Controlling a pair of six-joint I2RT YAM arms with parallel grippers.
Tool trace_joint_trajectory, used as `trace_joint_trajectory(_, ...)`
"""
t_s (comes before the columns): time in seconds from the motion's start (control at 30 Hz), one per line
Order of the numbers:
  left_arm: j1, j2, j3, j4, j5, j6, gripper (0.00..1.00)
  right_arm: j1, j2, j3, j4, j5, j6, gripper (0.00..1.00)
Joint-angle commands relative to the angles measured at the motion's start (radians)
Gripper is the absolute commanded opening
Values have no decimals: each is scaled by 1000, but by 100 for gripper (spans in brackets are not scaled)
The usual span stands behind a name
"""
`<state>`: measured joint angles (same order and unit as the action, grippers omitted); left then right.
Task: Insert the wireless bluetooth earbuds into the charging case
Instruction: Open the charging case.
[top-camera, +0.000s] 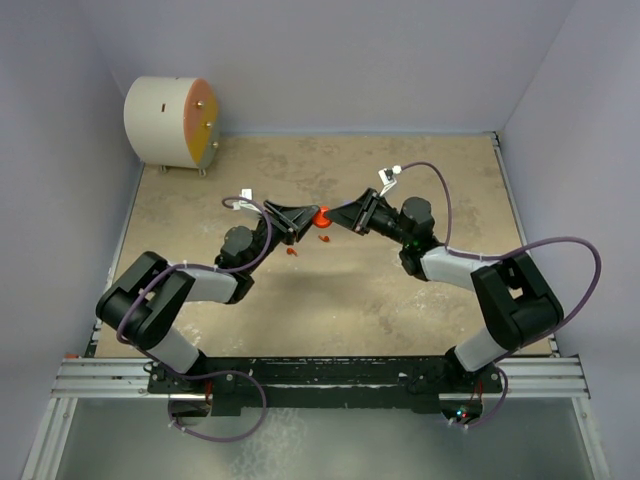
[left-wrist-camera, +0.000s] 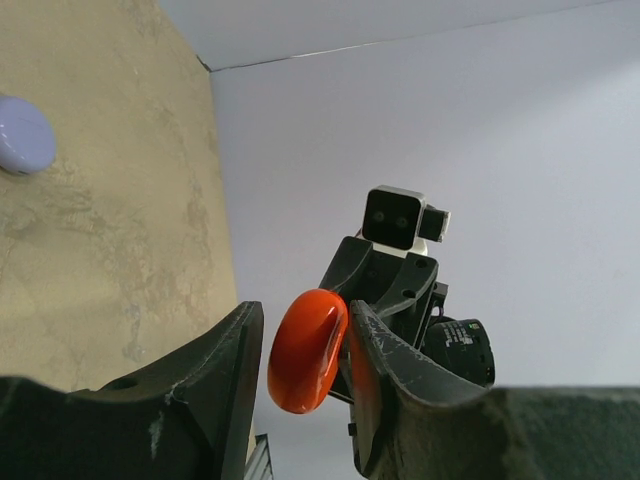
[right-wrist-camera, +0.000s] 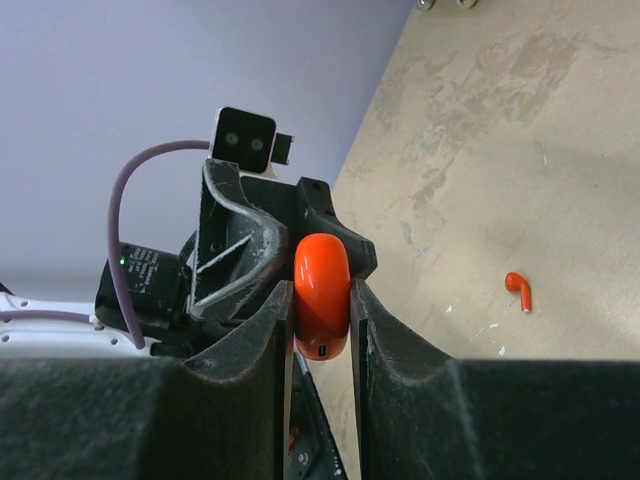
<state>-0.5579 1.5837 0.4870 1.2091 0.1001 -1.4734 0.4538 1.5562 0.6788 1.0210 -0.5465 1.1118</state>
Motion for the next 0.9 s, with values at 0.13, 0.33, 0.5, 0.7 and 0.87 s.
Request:
trace_joint_trajectory(0.13, -5, -43, 15, 77, -6, 17, 38, -10, 21, -12, 112, -37, 45, 12)
trace_joint_trajectory(0.33, -7, -46, 7, 87, -3, 18, 37, -15, 37, -19, 150, -48, 75, 11)
trace_joint_trajectory(0.5, -8, -45, 7, 89, -8, 16, 36, -18, 57, -35, 214, -58, 122, 9)
trace_joint_trajectory(0.7, -11, -49, 10, 86, -15, 16, 35, -20, 82, -64, 317, -57, 201, 8)
trace_joint_trajectory(0.87, -16, -50, 16, 73, -17, 20, 36, -20, 94, -74, 372, -47, 246, 6)
